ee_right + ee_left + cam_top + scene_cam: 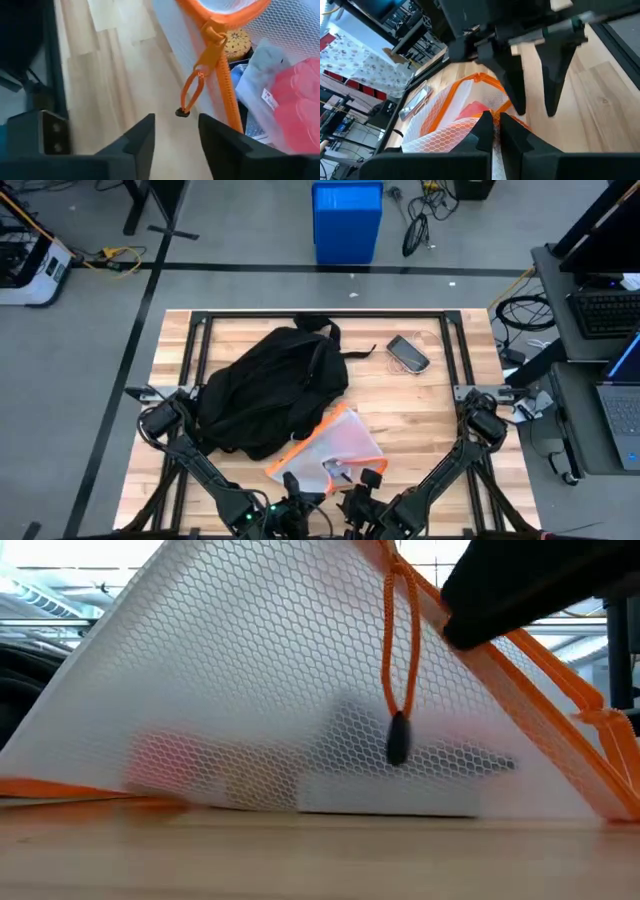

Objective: Unpack backpack
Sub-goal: Close the orange zip bag

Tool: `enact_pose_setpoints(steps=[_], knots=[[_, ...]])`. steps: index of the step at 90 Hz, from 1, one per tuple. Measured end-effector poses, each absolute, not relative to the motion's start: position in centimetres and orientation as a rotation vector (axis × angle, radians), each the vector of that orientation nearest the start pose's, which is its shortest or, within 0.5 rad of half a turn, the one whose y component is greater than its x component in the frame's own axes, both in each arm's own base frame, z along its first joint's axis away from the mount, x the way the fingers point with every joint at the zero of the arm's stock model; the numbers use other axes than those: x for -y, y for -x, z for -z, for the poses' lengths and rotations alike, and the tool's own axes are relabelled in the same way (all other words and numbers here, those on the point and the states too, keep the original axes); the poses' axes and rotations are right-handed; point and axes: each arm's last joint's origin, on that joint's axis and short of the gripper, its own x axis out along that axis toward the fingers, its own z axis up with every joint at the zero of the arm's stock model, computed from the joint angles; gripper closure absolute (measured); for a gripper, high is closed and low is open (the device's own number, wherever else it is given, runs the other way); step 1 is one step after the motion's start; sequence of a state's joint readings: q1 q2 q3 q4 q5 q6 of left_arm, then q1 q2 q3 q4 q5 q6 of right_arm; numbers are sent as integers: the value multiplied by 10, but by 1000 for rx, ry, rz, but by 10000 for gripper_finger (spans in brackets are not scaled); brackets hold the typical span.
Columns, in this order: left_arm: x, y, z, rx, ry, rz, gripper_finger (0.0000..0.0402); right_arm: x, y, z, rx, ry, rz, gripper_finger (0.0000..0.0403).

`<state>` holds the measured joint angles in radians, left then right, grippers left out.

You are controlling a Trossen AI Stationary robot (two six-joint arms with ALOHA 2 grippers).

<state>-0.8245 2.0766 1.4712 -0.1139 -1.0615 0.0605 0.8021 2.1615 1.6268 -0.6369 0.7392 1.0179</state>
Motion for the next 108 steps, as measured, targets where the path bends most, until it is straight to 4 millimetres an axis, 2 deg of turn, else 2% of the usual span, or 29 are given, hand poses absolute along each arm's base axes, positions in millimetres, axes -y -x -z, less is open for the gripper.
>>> enact_pose_setpoints(steps=[22, 44, 55, 73, 86, 108], knots=[[310, -321, -190, -433, -642, -212, 401, -293, -339, -152, -755, -86, 369, 248], [310, -321, -190, -434, -642, -210, 401, -285, -352, -152, -741, -60, 351, 262], [310, -321, -190, -433, -642, -210, 401, -280, -357, -152, -739, -68, 362, 291], [310, -321, -190, -433, -642, -210, 401, -277, -361, -153, -729, -79, 364, 391], [310, -321, -190, -433, -644, -212, 401, -278, -360, -153, -749, -99, 346, 401], [308, -320, -189, -440, -680, -247, 401, -292, -349, -152, -798, -127, 275, 403]])
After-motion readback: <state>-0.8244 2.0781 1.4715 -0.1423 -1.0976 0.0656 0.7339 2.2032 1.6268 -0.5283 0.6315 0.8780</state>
